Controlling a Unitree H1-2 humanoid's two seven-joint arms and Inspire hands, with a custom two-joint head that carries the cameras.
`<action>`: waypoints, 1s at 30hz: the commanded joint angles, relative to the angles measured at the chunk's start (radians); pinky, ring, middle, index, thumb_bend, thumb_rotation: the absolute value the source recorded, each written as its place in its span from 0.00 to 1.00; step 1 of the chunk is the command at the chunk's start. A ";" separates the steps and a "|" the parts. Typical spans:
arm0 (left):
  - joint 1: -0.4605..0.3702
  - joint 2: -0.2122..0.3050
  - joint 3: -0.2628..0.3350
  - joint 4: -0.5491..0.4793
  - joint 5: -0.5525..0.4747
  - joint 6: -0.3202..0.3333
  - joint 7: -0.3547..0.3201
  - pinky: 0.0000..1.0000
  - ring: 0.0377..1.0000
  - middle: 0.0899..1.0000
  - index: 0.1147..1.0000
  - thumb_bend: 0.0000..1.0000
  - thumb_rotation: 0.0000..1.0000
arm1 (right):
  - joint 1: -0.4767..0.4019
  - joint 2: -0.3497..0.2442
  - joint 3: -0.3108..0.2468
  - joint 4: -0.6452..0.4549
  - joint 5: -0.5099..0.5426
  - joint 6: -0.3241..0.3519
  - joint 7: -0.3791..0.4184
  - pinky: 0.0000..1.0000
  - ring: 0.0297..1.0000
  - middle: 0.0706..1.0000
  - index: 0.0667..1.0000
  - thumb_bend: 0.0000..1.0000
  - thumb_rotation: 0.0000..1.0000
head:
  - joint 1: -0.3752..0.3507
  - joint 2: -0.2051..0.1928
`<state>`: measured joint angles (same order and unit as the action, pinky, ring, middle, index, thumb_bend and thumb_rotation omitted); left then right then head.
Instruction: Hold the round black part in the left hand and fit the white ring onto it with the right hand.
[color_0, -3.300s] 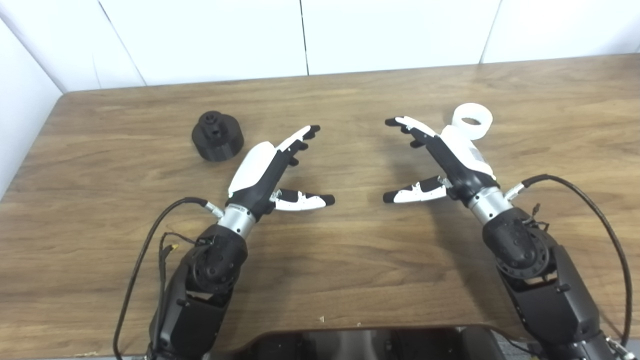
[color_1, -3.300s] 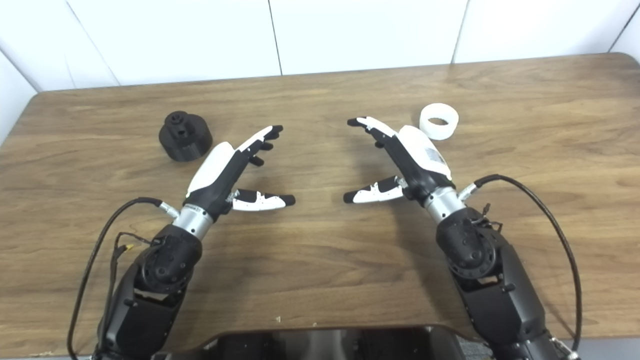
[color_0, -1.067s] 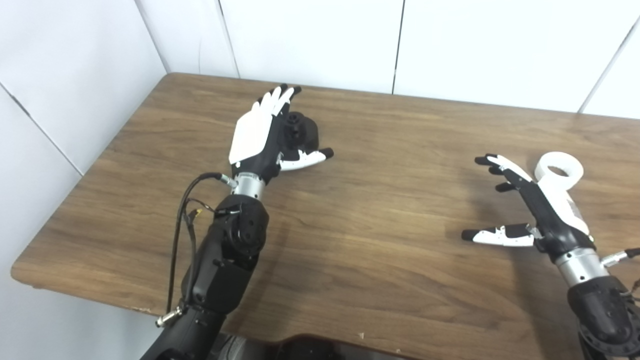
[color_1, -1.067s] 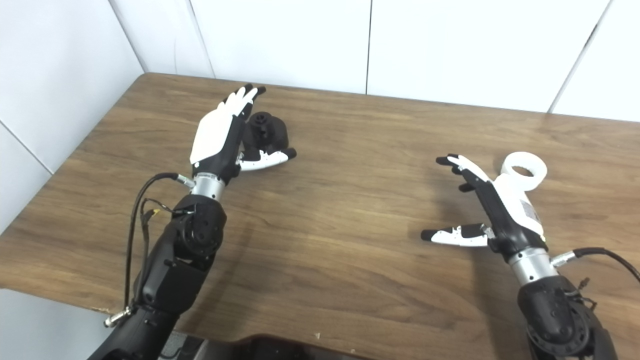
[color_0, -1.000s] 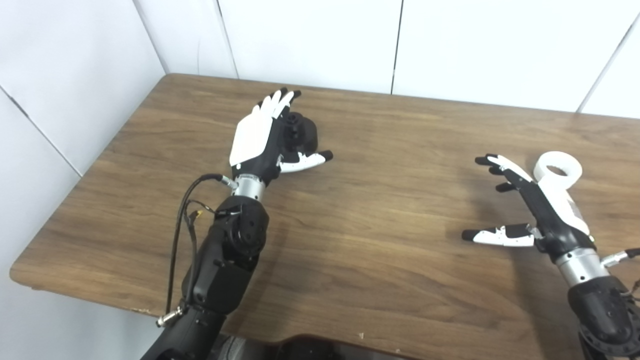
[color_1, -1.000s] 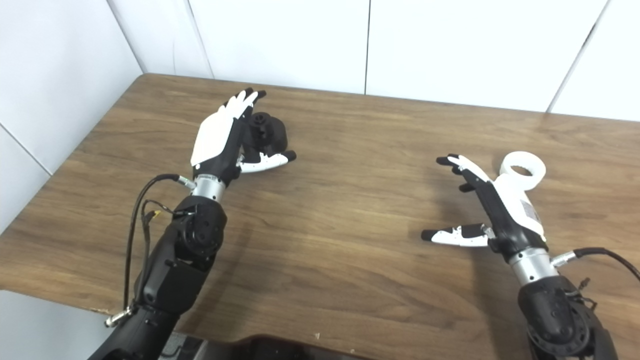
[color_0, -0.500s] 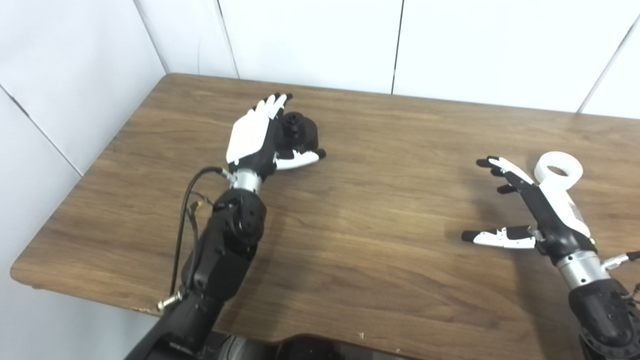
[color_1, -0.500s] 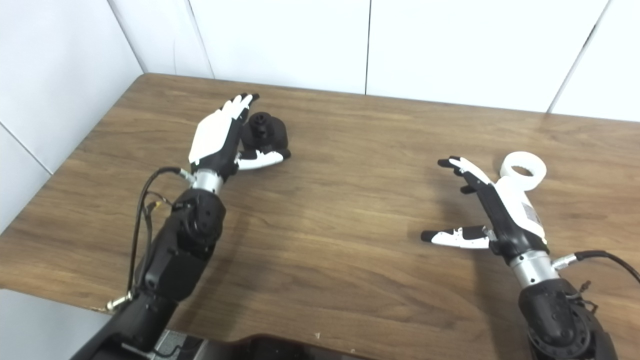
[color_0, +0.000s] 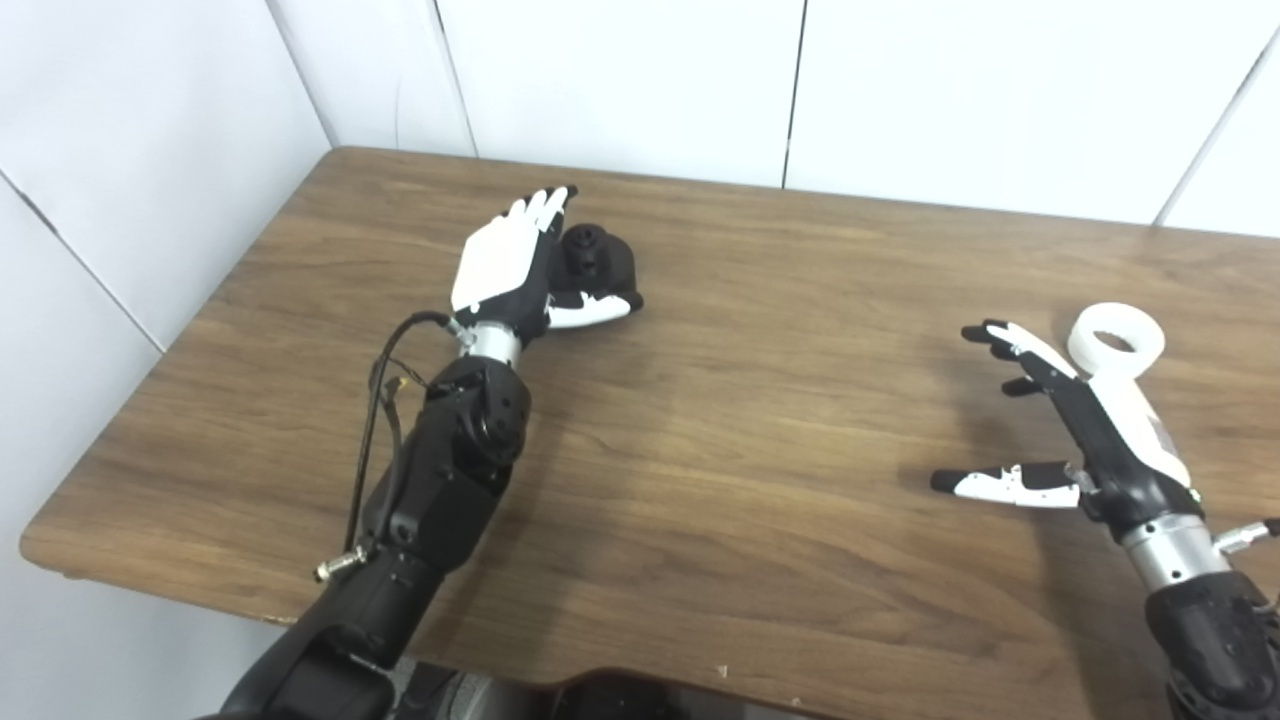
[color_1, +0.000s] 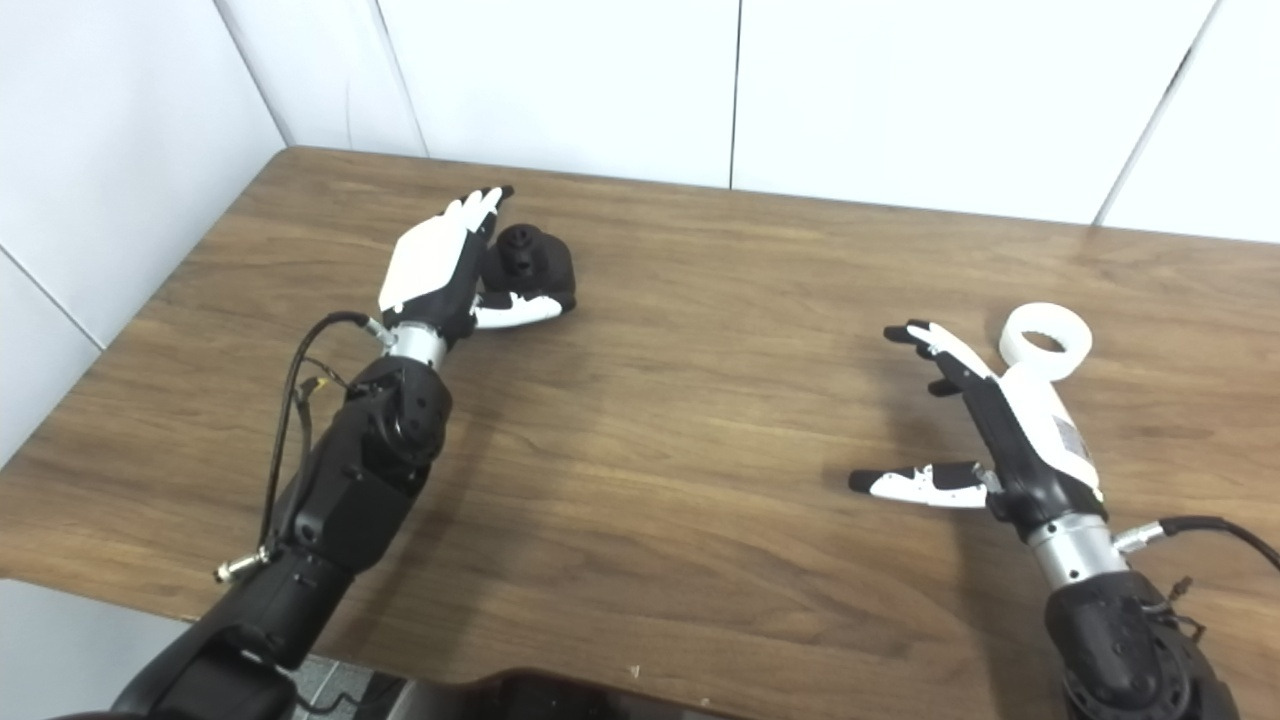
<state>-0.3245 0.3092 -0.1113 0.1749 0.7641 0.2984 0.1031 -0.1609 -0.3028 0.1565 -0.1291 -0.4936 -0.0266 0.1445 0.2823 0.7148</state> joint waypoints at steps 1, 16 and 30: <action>-0.059 0.028 0.000 -0.007 0.007 -0.007 0.019 0.99 1.00 1.00 0.96 1.00 0.50 | -0.030 -0.012 -0.014 -0.037 0.008 -0.024 -0.012 0.73 0.86 0.90 0.83 0.88 0.22 | -0.001 0.004; -0.073 0.052 -0.053 0.028 0.050 0.064 -0.009 0.97 1.00 1.00 0.85 1.00 0.55 | -0.028 -0.029 -0.032 -0.044 0.027 -0.030 -0.007 0.77 0.88 0.92 0.83 0.89 0.21 | -0.003 0.014; -0.083 0.060 -0.095 0.047 0.065 0.102 -0.011 1.00 1.00 1.00 0.61 1.00 0.48 | -0.017 -0.042 -0.044 -0.058 0.046 -0.037 -0.007 0.77 0.88 0.91 0.83 0.88 0.21 | -0.006 0.025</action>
<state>-0.3641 0.3480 -0.2046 0.2245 0.8016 0.3937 0.0711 -0.1527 -0.3300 0.1271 -0.1567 -0.4573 -0.0270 0.1505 0.2746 0.7394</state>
